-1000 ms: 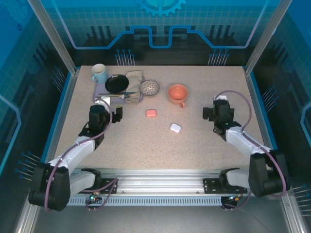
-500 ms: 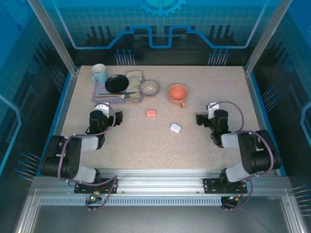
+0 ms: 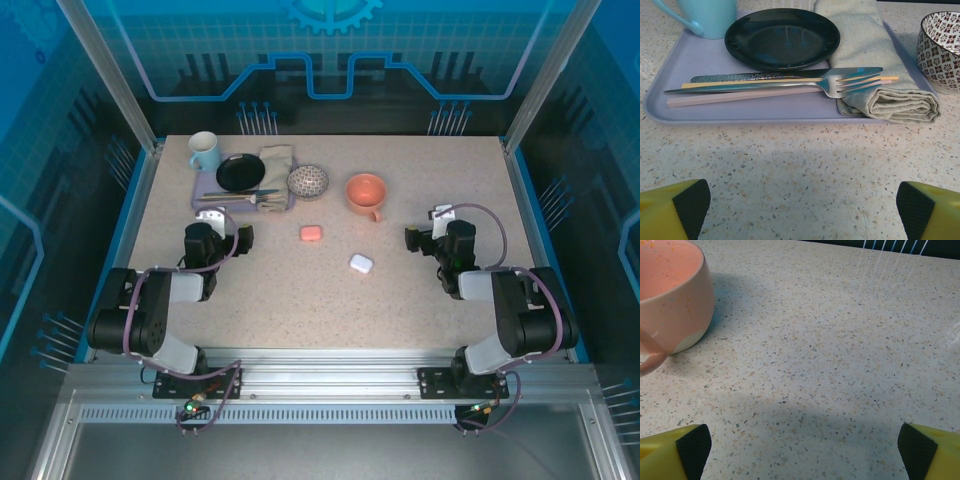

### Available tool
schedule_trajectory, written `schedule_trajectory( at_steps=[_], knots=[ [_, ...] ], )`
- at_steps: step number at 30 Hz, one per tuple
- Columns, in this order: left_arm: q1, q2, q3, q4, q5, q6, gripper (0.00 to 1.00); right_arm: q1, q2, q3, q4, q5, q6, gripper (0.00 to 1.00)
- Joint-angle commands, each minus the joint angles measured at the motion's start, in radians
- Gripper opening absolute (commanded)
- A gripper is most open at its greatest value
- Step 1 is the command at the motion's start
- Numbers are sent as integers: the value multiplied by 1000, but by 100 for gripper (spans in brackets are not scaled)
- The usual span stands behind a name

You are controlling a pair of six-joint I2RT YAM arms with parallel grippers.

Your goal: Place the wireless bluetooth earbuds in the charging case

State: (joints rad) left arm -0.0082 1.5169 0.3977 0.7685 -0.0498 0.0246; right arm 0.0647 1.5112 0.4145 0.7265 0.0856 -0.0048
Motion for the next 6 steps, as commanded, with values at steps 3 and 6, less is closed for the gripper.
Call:
schedule_trajectory(
  at_steps=[3, 6],
  knots=[
    [8, 0, 20, 15, 24, -18, 99, -7, -5, 19, 25, -26, -1, 100],
    [8, -1, 17, 16, 22, -18, 99, -6, -6, 16, 30, -23, -3, 100]
  ],
)
